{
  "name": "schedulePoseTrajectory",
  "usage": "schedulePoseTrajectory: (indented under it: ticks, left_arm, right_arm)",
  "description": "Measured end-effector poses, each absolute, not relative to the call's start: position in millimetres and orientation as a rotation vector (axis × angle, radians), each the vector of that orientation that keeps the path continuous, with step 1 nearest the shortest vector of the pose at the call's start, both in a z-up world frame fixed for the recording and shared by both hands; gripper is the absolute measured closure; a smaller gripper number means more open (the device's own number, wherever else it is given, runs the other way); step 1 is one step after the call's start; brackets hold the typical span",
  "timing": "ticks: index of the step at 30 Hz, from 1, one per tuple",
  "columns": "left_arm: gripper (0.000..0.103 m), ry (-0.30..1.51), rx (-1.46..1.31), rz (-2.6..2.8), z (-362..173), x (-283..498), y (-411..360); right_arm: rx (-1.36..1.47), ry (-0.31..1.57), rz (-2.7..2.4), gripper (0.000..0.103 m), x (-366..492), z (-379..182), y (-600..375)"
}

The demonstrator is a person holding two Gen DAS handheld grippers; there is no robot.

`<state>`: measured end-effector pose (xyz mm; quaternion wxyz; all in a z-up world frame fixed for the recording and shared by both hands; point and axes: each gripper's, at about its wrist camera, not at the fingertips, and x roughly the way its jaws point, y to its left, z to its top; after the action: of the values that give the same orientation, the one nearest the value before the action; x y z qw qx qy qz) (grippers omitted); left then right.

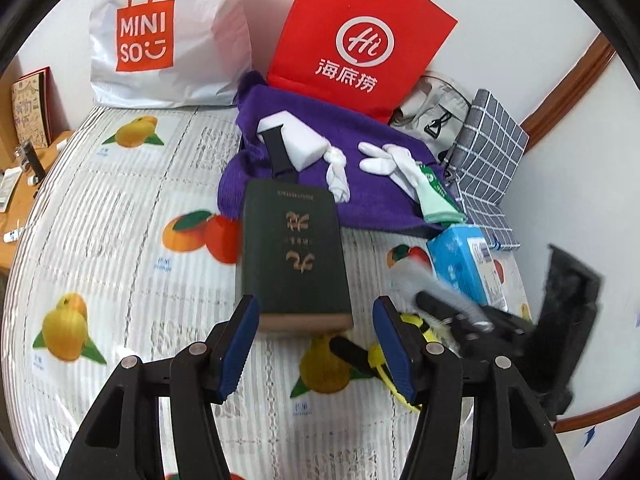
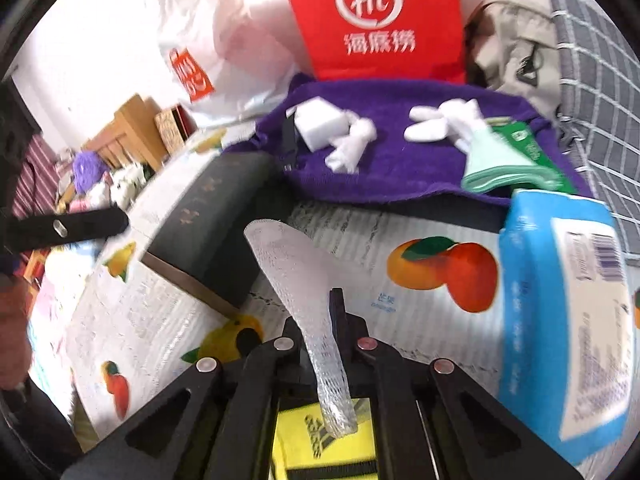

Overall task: Organize soft objects
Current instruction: 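Grasp the clear mesh bag with the right gripper while the left gripper reaches toward the yellow bag, then grasp the yellow adidas bag with the left gripper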

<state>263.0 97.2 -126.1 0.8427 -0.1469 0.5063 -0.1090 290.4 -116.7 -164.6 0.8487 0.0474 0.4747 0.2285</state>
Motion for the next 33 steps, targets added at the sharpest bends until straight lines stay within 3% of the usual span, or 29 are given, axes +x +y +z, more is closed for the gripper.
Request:
schedulePoseTrajectory:
  ticks: [15, 33]
  left_arm:
    - [0.046, 1.137, -0.297, -0.228, -160, 211, 54]
    - [0.043, 1.214, -0.478, -0.16, -204, 233, -21]
  right_arm:
    - [0.16, 0.881, 0.427, 0.1, 187, -123, -180]
    - [0.201, 0.925, 0.253, 0.098, 142, -176, -266]
